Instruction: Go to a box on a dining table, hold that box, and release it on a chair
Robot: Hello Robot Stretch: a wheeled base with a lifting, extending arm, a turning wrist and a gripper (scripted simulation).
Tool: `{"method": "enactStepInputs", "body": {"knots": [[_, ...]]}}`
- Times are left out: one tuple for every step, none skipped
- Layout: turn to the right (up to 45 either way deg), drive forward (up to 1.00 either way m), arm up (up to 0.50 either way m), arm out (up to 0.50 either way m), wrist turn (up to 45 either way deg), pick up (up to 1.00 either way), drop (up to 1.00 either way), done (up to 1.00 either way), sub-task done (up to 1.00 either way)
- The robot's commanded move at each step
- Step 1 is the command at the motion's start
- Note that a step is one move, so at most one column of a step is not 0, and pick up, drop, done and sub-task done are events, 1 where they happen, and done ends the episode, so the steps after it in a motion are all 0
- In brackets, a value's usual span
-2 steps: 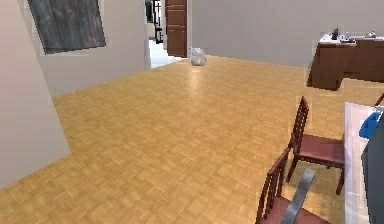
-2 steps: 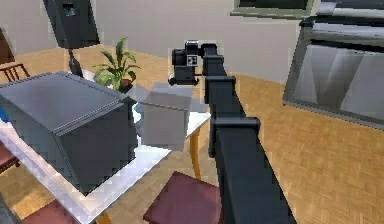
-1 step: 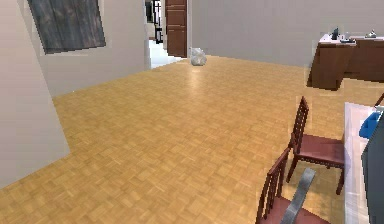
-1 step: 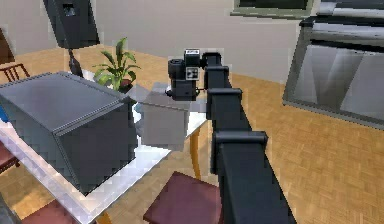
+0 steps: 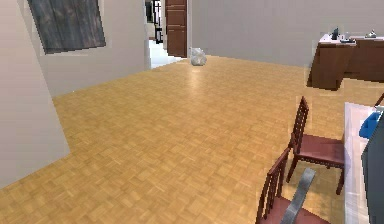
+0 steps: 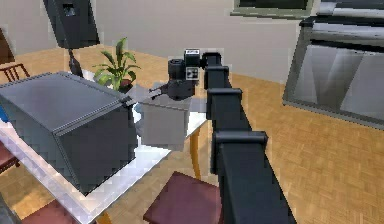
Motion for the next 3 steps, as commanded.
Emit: {"method": "enactStepInputs", "body": {"knots": [[0.0,0.0,0.0,0.0,-45.0,0.0,0.0,0.0,0.0],[0.0,0.0,0.0,0.0,-39.0,0.0,0.0,0.0,0.0],[0.0,0.0,0.0,-0.36,0.0,0.0,0.0,0.0,0.0]]}}
